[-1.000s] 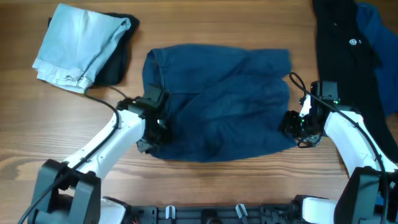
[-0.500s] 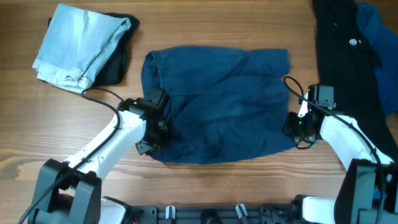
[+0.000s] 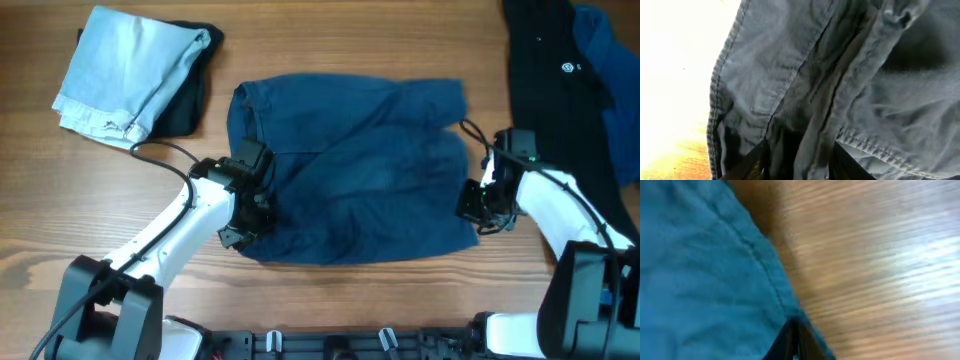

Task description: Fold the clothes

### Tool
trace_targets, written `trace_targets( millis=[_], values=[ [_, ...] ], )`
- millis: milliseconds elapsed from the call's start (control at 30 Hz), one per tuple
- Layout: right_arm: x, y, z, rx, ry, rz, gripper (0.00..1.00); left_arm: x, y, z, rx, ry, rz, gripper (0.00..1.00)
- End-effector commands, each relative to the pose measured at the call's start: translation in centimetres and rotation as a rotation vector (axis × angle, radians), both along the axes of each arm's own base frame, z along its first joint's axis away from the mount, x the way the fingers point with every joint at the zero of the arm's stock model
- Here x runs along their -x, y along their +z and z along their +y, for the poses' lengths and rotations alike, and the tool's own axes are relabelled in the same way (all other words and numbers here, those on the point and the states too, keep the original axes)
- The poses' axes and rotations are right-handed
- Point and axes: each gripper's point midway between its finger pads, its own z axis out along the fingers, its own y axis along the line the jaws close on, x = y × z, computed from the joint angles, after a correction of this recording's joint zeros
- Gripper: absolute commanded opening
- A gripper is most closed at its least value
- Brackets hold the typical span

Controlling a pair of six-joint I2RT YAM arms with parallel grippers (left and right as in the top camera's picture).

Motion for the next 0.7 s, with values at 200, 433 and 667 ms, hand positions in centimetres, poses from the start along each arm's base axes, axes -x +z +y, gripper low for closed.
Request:
trace_targets(
  millis=[200,433,667],
  values=[
    [2.5,6.2,3.2,-0.2,-0.116,0.051,0.04,0.4,-0.2,0.4,-0.024,0.018,0.014,0.3],
    [6.3,7.2,4.9,-0.285,-0.138,0.215,0.04,0.4,-0.2,0.5,-0.027,0.017,0.015,0.3],
    [10.3,10.3,1.0,0.003,-0.357,0.168,0.04,-0.5,-0.3,0.8,-0.051,0.017,-0.029,0.34]
  ],
)
